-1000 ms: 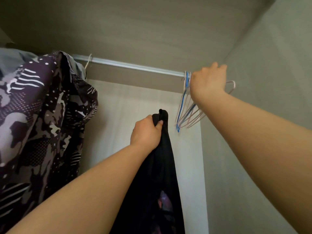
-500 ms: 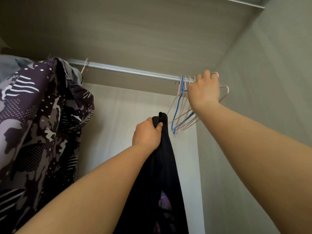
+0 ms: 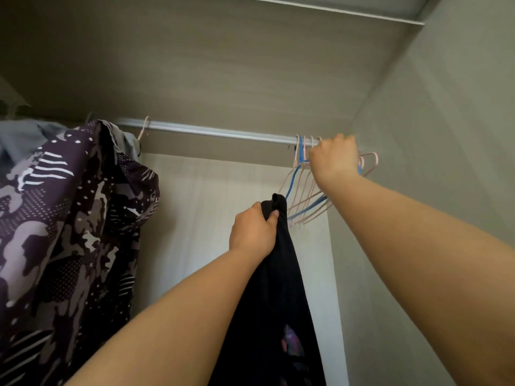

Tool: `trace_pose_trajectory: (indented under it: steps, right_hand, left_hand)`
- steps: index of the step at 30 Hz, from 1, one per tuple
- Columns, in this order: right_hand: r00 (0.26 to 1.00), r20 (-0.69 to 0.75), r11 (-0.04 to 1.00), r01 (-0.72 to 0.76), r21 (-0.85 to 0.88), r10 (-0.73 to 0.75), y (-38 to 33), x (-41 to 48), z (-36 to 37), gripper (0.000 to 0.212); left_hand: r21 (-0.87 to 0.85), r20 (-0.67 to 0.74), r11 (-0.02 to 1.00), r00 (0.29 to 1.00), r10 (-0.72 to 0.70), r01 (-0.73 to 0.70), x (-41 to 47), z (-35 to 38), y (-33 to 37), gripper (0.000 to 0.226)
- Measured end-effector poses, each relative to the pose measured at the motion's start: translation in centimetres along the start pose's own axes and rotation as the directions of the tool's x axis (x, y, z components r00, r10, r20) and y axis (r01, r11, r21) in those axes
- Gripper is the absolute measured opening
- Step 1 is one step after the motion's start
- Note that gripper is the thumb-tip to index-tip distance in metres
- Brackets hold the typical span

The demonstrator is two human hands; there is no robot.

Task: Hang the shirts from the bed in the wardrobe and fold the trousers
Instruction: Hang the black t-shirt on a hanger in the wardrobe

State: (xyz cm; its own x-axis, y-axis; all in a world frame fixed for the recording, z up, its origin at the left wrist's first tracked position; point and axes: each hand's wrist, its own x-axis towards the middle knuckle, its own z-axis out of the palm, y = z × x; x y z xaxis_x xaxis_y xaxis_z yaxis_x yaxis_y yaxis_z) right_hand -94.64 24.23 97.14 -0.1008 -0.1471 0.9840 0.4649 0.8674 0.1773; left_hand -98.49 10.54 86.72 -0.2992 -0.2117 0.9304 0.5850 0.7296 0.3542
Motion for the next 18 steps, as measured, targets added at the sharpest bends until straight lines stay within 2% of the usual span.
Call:
trace_pose_trajectory:
  steps: [8, 15, 18]
  right_hand:
    - [0.999, -0.042, 0.97, -0.005, 0.244, 0.015, -0.3, 0.4, -0.1, 0.019]
    - [0.995, -0.098, 0.966, 0.013, 0.257, 0.013, -0.9, 0.3, -0.1, 0.022]
    - [0.994, -0.106, 0.955, 0.035, 0.294, -0.003, -1.4, -0.1, 0.3, 0.021]
  left_hand:
    - [0.028, -0.027, 0.999, 0.999, -0.021, 0.022, 0.6, -0.8, -1.6, 0.03]
    - [0.112, 0.02, 0.994, 1.0, -0.001, -0.001, 0.6, -1.1, -2.1, 0.025]
    - [0.104, 0.085, 0.994, 0.996, -0.022, 0.013, 0.2, -1.3, -2.8, 0.023]
